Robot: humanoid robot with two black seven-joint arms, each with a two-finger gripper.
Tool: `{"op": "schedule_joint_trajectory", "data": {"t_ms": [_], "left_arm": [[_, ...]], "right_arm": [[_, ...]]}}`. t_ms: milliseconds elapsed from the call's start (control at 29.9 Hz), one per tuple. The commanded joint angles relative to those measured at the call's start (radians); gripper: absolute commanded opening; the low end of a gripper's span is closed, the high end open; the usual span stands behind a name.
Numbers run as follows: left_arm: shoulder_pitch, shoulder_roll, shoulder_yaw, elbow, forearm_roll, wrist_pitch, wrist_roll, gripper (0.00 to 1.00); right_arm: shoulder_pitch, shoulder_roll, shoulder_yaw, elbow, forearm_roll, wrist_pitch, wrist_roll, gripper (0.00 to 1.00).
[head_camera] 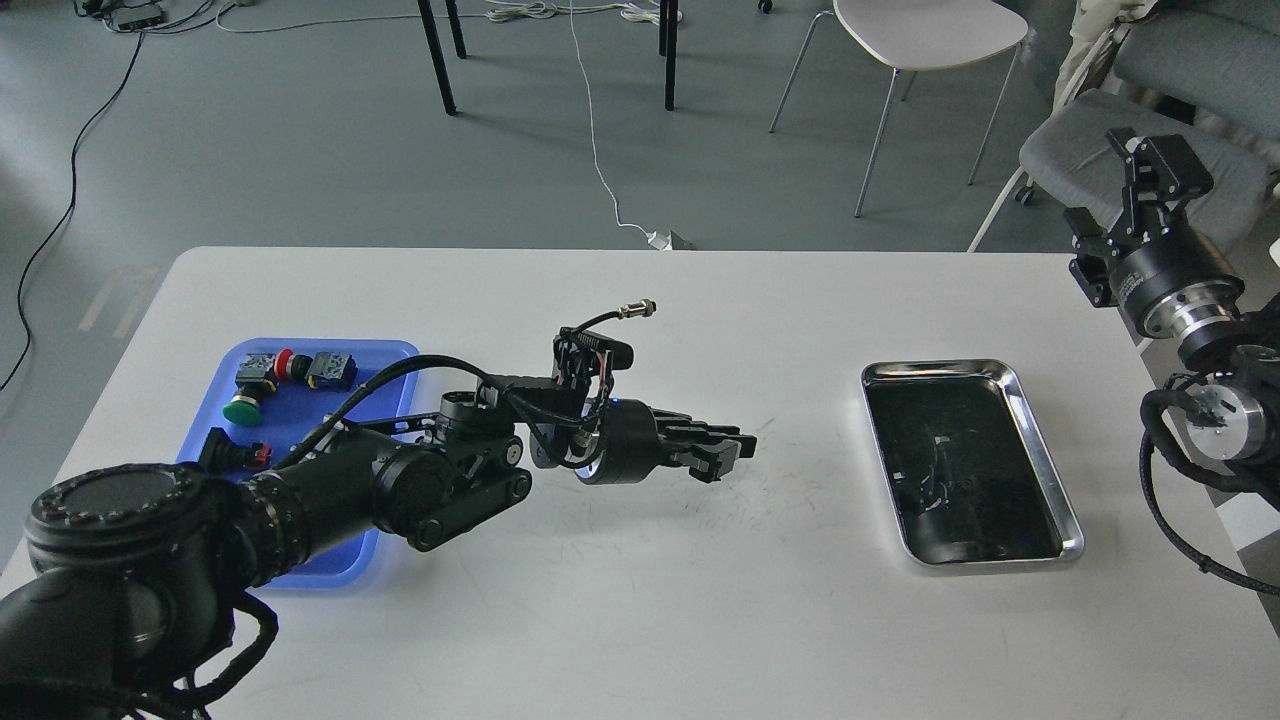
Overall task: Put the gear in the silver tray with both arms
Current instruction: 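Carry the gear with the left gripper toward the silver tray, then open the left gripper to drop the gear beside the silver tray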
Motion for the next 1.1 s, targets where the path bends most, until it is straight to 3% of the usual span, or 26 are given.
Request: {"op": "schedule_joint_trajectory", "data": {"t_ms": [0, 134, 268, 435, 535, 803, 1070], "left_arm": [[0.003, 0.000, 0.000, -0.001, -0.001, 0.000, 0.000, 0.13], [0.009, 0.000, 0.000, -0.001, -0.006, 0.000, 0.000, 0.15], [0.010, 0.000, 0.002, -0.001, -0.026, -0.001, 0.000, 0.26], [0.010, 0.000, 0.000, -0.001, -0.041, -0.001, 0.000, 0.30], [0.009, 0.000, 0.002, -0.001, -0.092, -0.001, 0.000, 0.42], [0.009, 0.000, 0.002, -0.003, -0.116, -0.004, 0.000, 0.44], [-0.004, 0.000, -0.010, -0.001, -0.222, -0.003, 0.000, 0.54]], "right_arm": [[-0.001, 0.002, 0.000, -0.001, -0.001, 0.001, 0.000, 0.94], [-0.001, 0.002, 0.000, -0.011, -0.001, 0.001, 0.000, 0.94], [-0.001, 0.002, 0.000, -0.011, -0.001, 0.001, 0.000, 0.94], [-0.001, 0.002, 0.000, -0.011, -0.001, 0.002, 0.000, 0.94], [-0.001, 0.002, 0.000, -0.012, -0.001, 0.002, 0.000, 0.94], [-0.001, 0.002, 0.000, -0.012, -0.001, 0.002, 0.000, 0.94], [0.005, -0.003, -0.001, -0.008, -0.015, 0.004, 0.000, 0.94]]}}
